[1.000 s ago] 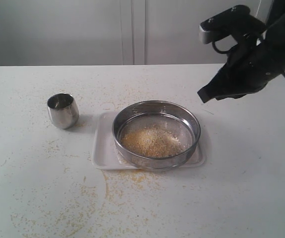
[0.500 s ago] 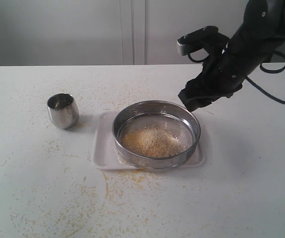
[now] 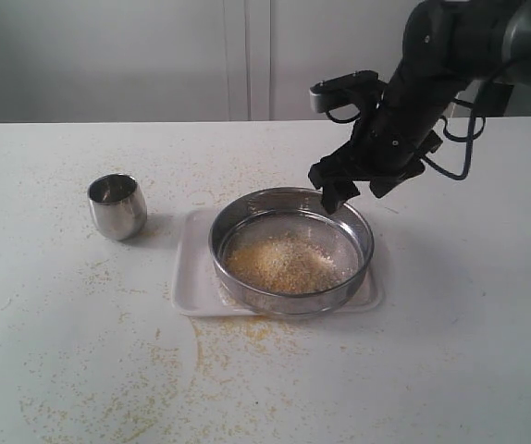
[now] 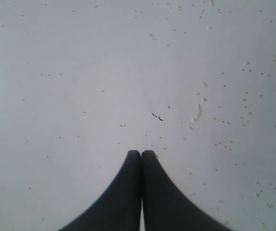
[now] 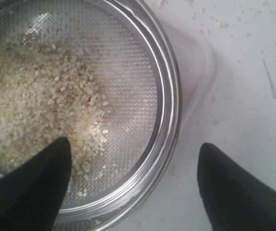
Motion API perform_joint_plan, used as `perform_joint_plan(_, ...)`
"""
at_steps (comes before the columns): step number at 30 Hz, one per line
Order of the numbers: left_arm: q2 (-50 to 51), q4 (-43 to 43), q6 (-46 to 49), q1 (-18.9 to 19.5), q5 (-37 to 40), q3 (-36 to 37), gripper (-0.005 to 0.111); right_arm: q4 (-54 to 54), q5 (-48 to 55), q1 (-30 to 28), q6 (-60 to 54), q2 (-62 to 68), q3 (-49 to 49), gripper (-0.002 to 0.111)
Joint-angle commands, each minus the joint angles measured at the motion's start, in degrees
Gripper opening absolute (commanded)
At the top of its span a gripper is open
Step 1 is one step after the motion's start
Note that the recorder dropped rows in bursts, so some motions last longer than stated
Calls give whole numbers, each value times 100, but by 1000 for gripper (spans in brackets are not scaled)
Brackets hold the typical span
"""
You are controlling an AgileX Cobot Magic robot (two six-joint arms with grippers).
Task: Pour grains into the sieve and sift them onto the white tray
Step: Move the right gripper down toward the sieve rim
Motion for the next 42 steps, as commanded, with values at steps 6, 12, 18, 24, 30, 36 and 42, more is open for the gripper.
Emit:
perform_joint_plan(6, -64, 26, -30, 10, 53, 19, 0, -74, 61, -169, 53, 445, -409, 68)
perform_joint_plan(12, -64, 26, -30, 10, 53, 19, 0, -173, -77, -169, 53, 711, -487, 68)
perform_joint_plan(18, -64, 26, -30, 10, 53, 19, 0, -173, -302, -169, 53, 913, -487, 68)
perform_joint_plan(24, -64, 26, -30, 10, 53, 19, 0, -173, -394, -169, 83, 1131, -487, 63)
perform_joint_plan(30, -64, 26, -30, 10, 53, 19, 0, -173, -487, -169, 83, 1293, -487, 63)
perform_joint_plan(36, -64, 26, -30, 10, 53, 19, 0, -173, -569, -169, 83, 1307, -487, 50)
perform_joint_plan(42, -64, 26, -30, 10, 53, 19, 0, -173, -606, -169, 83, 1382, -476, 27)
